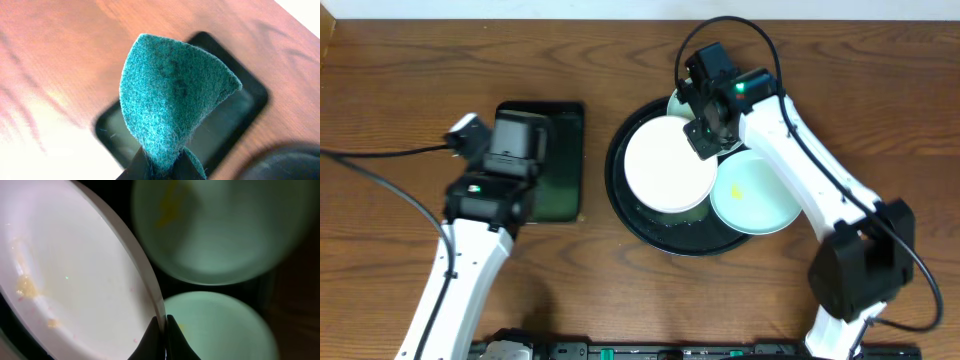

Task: Clean dirty plates on tray and stack at the side
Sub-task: 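Withdraw the left gripper holding the sponge toward the basin, then lift the pink plate with the right gripper and move it right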

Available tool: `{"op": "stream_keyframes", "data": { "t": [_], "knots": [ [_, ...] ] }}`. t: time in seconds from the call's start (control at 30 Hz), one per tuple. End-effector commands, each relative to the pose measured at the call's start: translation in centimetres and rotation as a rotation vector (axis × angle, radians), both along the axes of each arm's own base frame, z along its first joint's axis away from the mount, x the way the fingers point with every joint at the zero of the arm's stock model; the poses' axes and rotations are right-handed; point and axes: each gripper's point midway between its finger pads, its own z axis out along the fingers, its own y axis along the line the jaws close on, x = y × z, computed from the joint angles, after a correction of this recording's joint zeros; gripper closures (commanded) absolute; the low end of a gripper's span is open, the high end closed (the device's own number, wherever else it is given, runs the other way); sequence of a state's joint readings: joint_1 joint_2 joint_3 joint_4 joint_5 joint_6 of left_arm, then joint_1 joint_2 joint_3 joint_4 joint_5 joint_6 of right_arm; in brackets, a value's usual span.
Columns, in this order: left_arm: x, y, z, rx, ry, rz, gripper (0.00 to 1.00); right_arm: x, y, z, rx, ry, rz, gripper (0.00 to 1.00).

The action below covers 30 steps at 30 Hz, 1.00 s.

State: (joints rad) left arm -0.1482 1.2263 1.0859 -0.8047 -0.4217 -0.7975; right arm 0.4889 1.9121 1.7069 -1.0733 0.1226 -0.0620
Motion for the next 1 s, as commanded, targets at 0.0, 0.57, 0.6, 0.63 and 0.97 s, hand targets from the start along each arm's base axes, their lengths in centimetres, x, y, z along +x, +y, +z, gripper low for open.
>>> {"op": "stream_keyframes", "data": {
  "t": [0.0,0.57,0.6,0.63,0.97],
  "knots": [
    [-0.1,1.0,-0.7,-0.030,0.058,-0.056,0.93,1.1,-2.3,4.1,-0.208,-0.215,-0.056,0.99],
    [0.1,2.9,-5.3,-0.129,0.238,-0.158,0.93,-0.6,3.0,18.0,-0.756,-0.820,0.052,0.99],
    [0.1,2.8,-5.3,-0.130,0.239,-0.157,0.93,-0.8,3.3,18.4,-0.771,-0.833,0.061,0.99],
    [0.1,2.8,-5.3,-0.132,0.238,-0.153,0.93,-0.9,3.5,18.7,-0.779,-0.843,0.061,0.99],
    [0.2,2.6,-5.4,-0.146,0.235,-0.159,0.93,-1.0,4.0,19.2,-0.772,-0.870,0.048,0.99]
  ]
}}
